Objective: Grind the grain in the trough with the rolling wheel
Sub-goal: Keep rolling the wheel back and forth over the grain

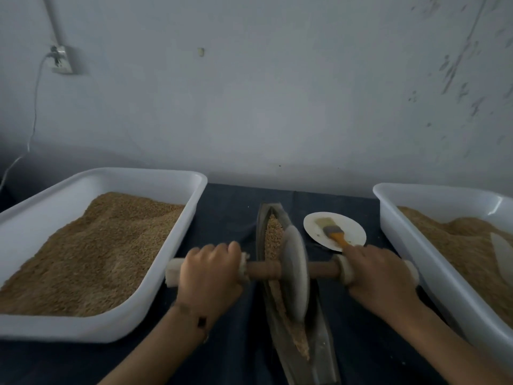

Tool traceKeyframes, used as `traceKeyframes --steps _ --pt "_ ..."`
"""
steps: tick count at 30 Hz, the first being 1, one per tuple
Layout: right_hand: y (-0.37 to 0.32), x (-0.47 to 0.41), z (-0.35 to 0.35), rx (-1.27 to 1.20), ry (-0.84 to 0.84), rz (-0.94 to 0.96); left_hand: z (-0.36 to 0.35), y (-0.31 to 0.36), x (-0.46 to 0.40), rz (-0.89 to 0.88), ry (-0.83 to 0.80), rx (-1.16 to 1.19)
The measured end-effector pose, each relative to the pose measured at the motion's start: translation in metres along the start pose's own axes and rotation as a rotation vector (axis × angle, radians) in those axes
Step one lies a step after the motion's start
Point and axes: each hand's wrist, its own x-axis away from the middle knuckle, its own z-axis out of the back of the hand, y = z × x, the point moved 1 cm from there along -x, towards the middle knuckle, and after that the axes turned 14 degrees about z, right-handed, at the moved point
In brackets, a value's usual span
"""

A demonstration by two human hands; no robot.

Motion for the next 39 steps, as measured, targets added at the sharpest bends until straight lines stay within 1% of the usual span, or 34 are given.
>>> traceKeyframes --steps 2,3,5,7,9,11,13,15,18,22,26,27,30,33,35,36,38,39 --pt "-0.005 0.018 0.014 -0.045 0.146 0.037 0.007 -0.001 0.015 -0.008 0.032 0.036" --pt "-0.006 0.022 0.019 -0.06 0.182 0.06 0.009 -0.002 0.019 -0.007 0.031 0.039" --pt "-0.006 0.02 0.023 -0.073 0.151 0.081 0.006 -0.004 0.022 0.001 0.004 0.033" --pt "-0.002 0.008 0.015 -0.045 0.047 0.068 -0.002 -0.006 0.015 0.026 -0.056 0.029" --pt "0.003 -0.014 0.005 -0.002 -0.066 0.017 -0.011 -0.007 -0.001 0.089 -0.109 -0.056" --pt "0.012 -0.038 -0.009 -0.025 -0.071 -0.014 -0.027 -0.01 -0.023 0.185 -0.15 -0.117" --pt "0.02 -0.063 -0.018 -0.058 -0.045 -0.046 -0.04 -0.008 -0.045 0.258 -0.139 -0.097" --pt "0.024 -0.082 -0.024 -0.075 -0.031 -0.062 -0.05 -0.007 -0.061 0.306 -0.124 -0.09" --pt "0.025 -0.093 -0.027 -0.03 -0.021 -0.066 -0.058 -0.009 -0.07 0.339 -0.099 -0.098" --pt "0.014 -0.078 -0.018 0.054 0.068 -0.041 -0.054 -0.011 -0.057 0.298 -0.05 -0.083" --pt "-0.001 -0.04 0.002 0.074 0.11 0.01 -0.03 -0.012 -0.024 0.195 -0.07 0.01" --pt "-0.004 -0.028 0.007 0.072 0.158 0.033 -0.021 -0.012 -0.011 0.157 -0.052 0.027" --pt "-0.012 0.009 0.019 0.039 0.394 0.113 0.001 -0.008 0.023 0.095 0.076 0.058" --pt "-0.01 0.033 0.023 0.037 0.497 0.176 0.015 -0.004 0.041 0.066 0.197 0.019" --pt "-0.009 0.038 0.021 0.018 0.522 0.198 0.017 -0.004 0.043 0.045 0.241 0.013" --pt "-0.009 0.036 0.018 0.018 0.519 0.198 0.016 -0.004 0.041 0.027 0.233 0.023" --pt "-0.007 0.024 0.008 0.02 0.471 0.17 0.008 -0.004 0.03 0.0 0.158 0.061" --pt "-0.004 0.014 0.003 0.011 0.415 0.143 0.002 -0.005 0.021 0.019 0.083 0.061"
